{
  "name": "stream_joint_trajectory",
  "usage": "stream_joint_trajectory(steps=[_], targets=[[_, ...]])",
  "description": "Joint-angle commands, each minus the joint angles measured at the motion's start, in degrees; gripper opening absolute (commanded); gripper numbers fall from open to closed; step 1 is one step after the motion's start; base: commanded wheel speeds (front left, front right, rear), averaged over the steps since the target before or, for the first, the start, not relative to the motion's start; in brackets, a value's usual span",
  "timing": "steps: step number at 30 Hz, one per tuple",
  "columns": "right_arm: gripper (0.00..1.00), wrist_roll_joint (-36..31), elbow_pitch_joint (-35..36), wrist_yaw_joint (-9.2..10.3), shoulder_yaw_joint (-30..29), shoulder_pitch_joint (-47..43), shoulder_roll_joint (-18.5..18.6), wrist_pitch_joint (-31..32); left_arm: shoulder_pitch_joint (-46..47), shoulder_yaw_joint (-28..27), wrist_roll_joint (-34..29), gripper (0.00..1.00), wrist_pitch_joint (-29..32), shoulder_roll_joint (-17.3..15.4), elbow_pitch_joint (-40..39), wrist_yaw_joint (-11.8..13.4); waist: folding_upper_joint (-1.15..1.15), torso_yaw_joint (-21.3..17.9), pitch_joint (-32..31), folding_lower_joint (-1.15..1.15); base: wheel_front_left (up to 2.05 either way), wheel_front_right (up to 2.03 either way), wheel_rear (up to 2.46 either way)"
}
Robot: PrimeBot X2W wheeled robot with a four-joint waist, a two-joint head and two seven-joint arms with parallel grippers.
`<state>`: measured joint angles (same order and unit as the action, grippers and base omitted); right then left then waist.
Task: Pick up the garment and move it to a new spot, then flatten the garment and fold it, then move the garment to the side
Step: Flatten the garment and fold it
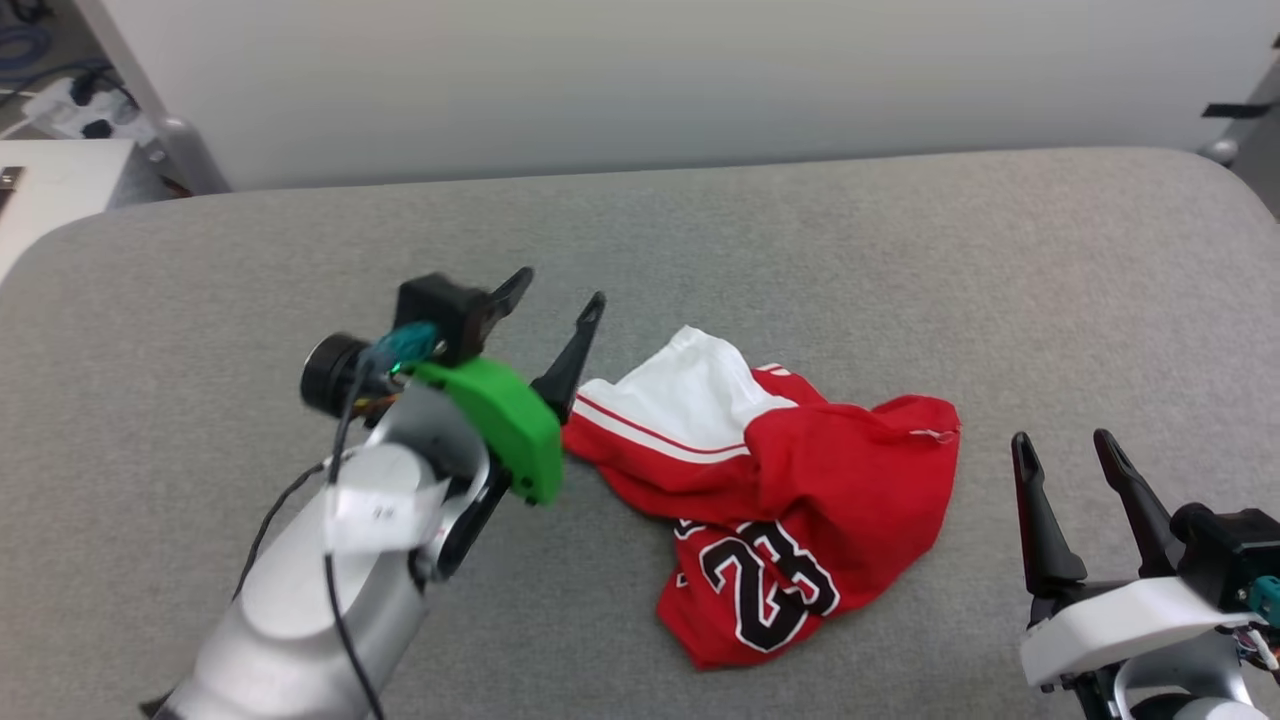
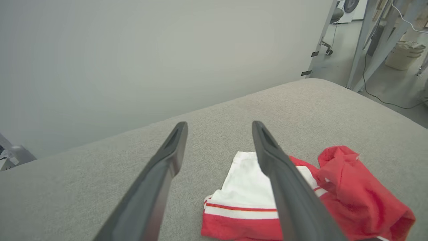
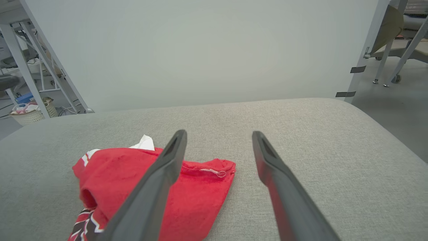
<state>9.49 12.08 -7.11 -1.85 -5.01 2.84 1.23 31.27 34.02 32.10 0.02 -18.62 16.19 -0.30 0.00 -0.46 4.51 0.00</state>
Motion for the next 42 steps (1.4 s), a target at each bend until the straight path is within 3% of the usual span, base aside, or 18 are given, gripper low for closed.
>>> stream_joint_trajectory(steps=[1,6,12,21,30,32,33,42], targets=[[1.0,0.5,-0.2,-0.37,0.3,1.3,0.0,-0.5,2.6,0.7,0.4,1.0,1.4,0.8,1.9,-1.2,0.0,-2.9,2.8,0.0,0.0,0.0,0.0],[1.0,1.3,-1.3,-0.37,1.1,3.1,0.0,-1.7,10.2,3.4,1.8,1.0,7.9,3.8,10.7,-4.5,0.0,-5.9,5.5,0.0,0.0,0.0,0.0],[1.0,2.4,-2.8,-0.37,1.9,5.2,0.0,-3.4,18.4,7.3,3.3,1.0,16.7,5.9,20.3,-6.6,0.0,-8.8,9.7,0.0,0.0,0.0,0.0],[1.0,4.1,-5.4,-0.37,3.4,8.5,0.0,-6.2,27.3,12.3,5.4,1.0,26.0,7.3,33.0,-7.1,0.0,-12.1,15.9,0.0,0.0,0.0,0.0],[1.0,5.1,-7.8,-0.37,4.1,10.3,0.0,-8.2,29.2,19.3,8.6,1.0,35.4,6.9,40.0,-7.2,0.0,-13.4,18.2,0.0,0.0,0.0,0.0],[1.0,5.2,-8.1,-0.37,4.1,10.5,0.0,-8.3,29.2,20.3,9.6,0.18,36.4,6.9,40.4,-7.2,0.0,-13.4,18.3,0.0,0.0,0.0,0.0],[1.0,5.2,-8.2,-0.37,4.0,10.6,0.0,-8.4,29.3,20.8,9.9,0.0,36.0,6.9,40.3,-7.2,0.0,-13.3,18.4,0.0,0.0,0.0,0.0],[1.0,5.1,-8.5,-0.37,3.2,10.7,0.0,-8.2,31.4,24.1,11.5,0.0,29.8,6.4,39.1,-7.2,0.0,-10.9,17.2,0.0,0.0,0.0,0.0]])
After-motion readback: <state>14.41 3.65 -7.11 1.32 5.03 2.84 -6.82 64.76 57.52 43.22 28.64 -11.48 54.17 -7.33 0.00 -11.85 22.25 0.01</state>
